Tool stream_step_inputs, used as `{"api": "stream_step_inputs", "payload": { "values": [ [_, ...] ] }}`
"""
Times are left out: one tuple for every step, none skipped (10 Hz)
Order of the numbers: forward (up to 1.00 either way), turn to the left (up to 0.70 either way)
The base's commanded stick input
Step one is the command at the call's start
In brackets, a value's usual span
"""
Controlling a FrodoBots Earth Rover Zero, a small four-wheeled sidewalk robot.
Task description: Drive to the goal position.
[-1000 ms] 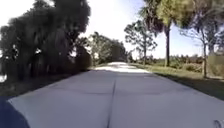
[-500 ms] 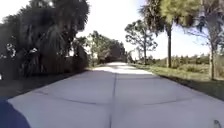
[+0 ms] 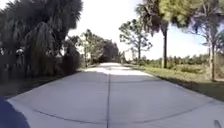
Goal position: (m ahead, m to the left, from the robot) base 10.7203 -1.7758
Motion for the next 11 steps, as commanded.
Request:
{"api": "stream_step_inputs", "payload": {
  "values": [
    [0.7, 0.0],
    [0.7, 0.0],
    [0.7, 0.0],
    [0.7, 0.0],
    [0.7, 0.0],
    [0.7, 0.0],
    [0.7, 0.0],
    [0.7, 0.0],
    [0.7, 0.0],
    [0.7, 0.0],
    [0.7, 0.0]
  ]
}}
